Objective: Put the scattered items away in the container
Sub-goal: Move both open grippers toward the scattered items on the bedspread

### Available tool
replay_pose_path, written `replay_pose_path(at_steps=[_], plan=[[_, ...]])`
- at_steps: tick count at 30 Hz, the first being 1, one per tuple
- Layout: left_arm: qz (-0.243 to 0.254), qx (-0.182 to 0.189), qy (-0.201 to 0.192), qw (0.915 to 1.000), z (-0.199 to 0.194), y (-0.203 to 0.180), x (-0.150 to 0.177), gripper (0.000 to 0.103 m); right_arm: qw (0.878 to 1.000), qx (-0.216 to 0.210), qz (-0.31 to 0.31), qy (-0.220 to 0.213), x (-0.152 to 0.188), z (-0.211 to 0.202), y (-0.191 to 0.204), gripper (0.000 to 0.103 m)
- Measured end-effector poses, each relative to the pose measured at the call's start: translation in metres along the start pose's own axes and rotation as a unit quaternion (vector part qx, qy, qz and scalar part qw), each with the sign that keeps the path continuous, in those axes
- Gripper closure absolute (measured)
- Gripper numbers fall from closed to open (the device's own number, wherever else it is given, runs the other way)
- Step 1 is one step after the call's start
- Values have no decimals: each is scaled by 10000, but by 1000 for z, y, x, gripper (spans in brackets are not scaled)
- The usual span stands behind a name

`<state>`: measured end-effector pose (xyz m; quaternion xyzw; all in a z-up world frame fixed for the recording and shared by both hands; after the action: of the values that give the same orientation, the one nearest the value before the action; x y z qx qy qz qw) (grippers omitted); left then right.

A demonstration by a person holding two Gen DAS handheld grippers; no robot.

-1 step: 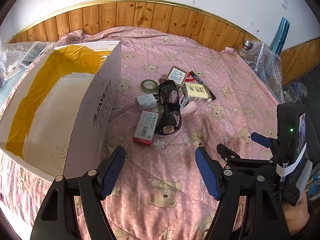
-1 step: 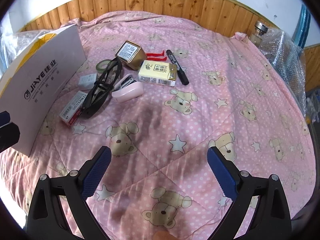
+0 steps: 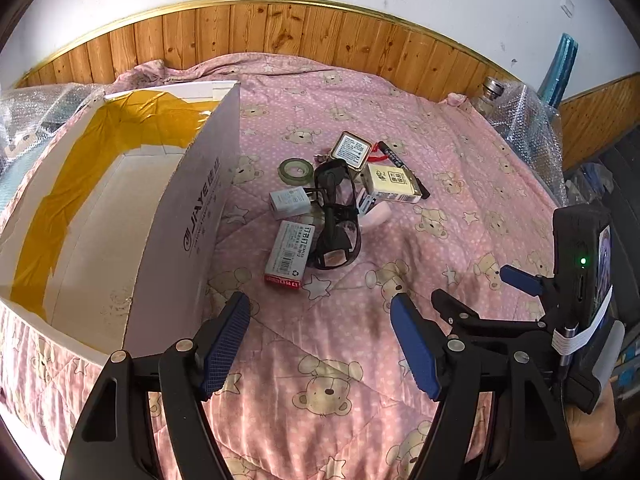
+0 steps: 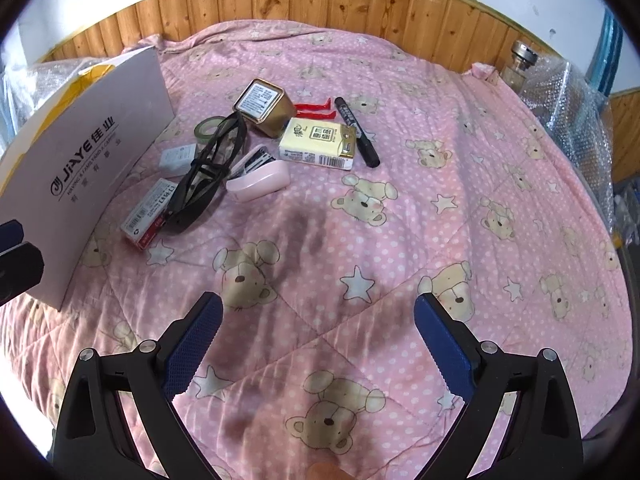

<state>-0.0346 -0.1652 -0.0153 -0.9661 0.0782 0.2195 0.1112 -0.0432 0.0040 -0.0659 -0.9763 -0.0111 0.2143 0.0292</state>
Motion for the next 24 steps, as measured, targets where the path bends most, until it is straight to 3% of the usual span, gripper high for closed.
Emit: replay_pose_path(at_steps=[3, 8, 17, 18, 20, 22, 24], plan=[[26, 17, -30, 10000, -1, -1, -1, 30, 9999, -130, 31, -82, 8, -4, 0, 7], [178, -115, -62, 9998, 2, -9, -1, 30, 9998, -150, -6, 145, 16, -5, 2, 7], [408, -269, -15, 9988, 8, -18, -4, 31, 9998, 42, -17, 168, 15, -7, 7, 7], [412, -237, 8, 9989, 9, -18, -5, 32, 9999, 52, -8, 158, 14, -7, 7, 7], [393, -140, 77, 9991, 13, -17, -6, 46, 9999, 45, 19, 125, 12, -7, 7, 7], [354, -16, 151, 9993, 17, -16, -7, 55, 9999, 36, 32, 113, 9, -7, 8, 18], [320, 102, 208, 9992, 21, -14, -9, 63, 9997, 50, 16, 217, 7, -3, 9, 63]])
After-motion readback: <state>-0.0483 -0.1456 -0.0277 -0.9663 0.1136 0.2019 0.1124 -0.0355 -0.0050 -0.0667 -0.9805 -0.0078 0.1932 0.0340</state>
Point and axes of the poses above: each gripper's, at about its wrist camera, not at the fingertips, and z roughly the way its jaws point, y to its left, x to its underside, the point moved 8 cm from there along z, roughly the way its jaws point, and after that the axes turned 9 degrees about y, right-handed, at the moved point
